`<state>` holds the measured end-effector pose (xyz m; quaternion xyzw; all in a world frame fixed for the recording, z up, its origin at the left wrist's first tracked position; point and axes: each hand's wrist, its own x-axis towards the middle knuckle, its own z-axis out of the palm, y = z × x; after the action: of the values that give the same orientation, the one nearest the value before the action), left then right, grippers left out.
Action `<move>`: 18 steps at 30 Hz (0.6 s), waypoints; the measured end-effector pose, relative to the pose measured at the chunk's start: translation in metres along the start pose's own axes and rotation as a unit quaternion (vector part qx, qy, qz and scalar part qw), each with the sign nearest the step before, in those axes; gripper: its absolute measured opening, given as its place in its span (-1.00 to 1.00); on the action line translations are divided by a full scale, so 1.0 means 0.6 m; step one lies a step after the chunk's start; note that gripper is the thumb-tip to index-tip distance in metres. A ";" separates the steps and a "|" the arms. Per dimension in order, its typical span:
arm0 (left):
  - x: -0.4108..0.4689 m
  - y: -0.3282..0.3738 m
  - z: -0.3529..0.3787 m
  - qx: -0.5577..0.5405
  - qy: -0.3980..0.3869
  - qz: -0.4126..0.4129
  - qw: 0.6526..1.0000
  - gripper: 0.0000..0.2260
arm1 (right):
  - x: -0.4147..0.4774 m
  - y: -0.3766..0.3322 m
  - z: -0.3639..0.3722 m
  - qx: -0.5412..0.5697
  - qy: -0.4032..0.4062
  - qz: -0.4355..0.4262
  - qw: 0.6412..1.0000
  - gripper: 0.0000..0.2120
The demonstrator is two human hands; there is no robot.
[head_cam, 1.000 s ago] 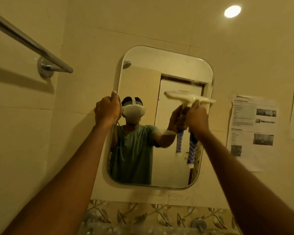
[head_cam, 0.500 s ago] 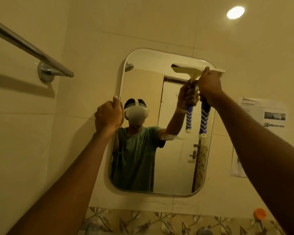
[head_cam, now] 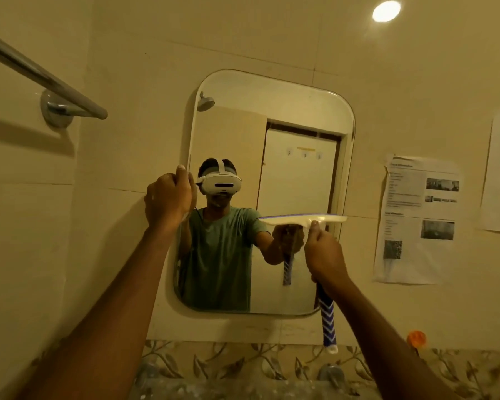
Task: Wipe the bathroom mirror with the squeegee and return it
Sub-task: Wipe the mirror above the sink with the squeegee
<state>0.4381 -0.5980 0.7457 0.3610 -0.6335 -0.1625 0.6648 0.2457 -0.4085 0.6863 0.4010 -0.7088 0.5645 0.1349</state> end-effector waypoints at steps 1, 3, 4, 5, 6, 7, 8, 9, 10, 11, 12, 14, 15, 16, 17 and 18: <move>-0.006 -0.004 -0.001 -0.003 0.000 -0.004 1.000 -0.49 | 0.011 -0.014 -0.006 0.001 0.002 -0.021 1.000 -0.56; -0.023 -0.017 -0.002 0.000 0.003 -0.010 1.000 -0.50 | 0.038 -0.045 -0.014 0.015 0.006 -0.061 0.998 -0.58; -0.035 -0.027 -0.002 0.005 0.004 -0.012 1.000 -0.50 | 0.050 -0.060 -0.016 0.021 0.008 -0.070 0.997 -0.58; -0.048 -0.038 0.000 0.010 0.006 -0.015 1.000 -0.51 | 0.060 -0.069 -0.015 0.022 0.008 -0.074 0.997 -0.57; -0.060 -0.048 0.001 0.011 0.007 -0.022 1.000 -0.52 | 0.064 -0.071 -0.012 0.018 0.003 -0.070 0.997 -0.57; -0.071 -0.055 0.003 0.010 0.009 -0.031 0.999 -0.52 | 0.062 -0.068 -0.008 0.017 -0.004 -0.063 0.998 -0.56; -0.079 -0.058 0.004 0.010 0.011 -0.038 0.999 -0.53 | 0.052 -0.057 -0.003 0.016 -0.014 -0.055 0.998 -0.56; -0.084 -0.059 0.005 0.010 0.012 -0.042 0.999 -0.53 | 0.036 -0.039 0.003 0.005 -0.024 -0.055 0.998 -0.55; -0.088 -0.058 0.004 0.013 0.012 -0.044 0.999 -0.53 | 0.014 -0.014 0.011 -0.015 -0.034 -0.062 0.997 -0.55; -0.090 -0.056 0.003 0.017 0.010 -0.045 0.999 -0.53 | -0.010 0.013 0.019 -0.037 -0.044 -0.069 0.996 -0.55; -0.092 -0.055 0.001 0.020 0.007 -0.045 0.999 -0.53 | -0.032 0.042 0.024 -0.052 -0.050 -0.064 0.995 -0.54; -0.100 -0.059 -0.002 0.019 0.000 -0.051 0.999 -0.53 | -0.066 0.090 0.029 -0.061 -0.067 -0.026 0.996 -0.53; -0.105 -0.062 -0.003 0.017 -0.002 -0.058 0.998 -0.54 | -0.075 0.107 0.030 -0.071 -0.080 -0.008 0.994 -0.52; -0.110 -0.066 -0.003 0.012 -0.004 -0.067 0.998 -0.54 | -0.082 0.117 0.029 -0.085 -0.091 0.005 0.992 -0.52; -0.115 -0.071 -0.003 0.005 -0.005 -0.077 0.997 -0.55 | -0.085 0.118 0.026 -0.096 -0.095 0.007 0.991 -0.52; -0.119 -0.075 -0.002 -0.004 -0.007 -0.085 0.996 -0.55 | -0.084 0.113 0.026 -0.102 -0.091 -0.009 0.991 -0.54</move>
<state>0.4401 -0.5805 0.6631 0.4094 -0.6043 -0.2236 0.6459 0.2332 -0.3987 0.6020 0.4415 -0.7682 0.4492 0.1149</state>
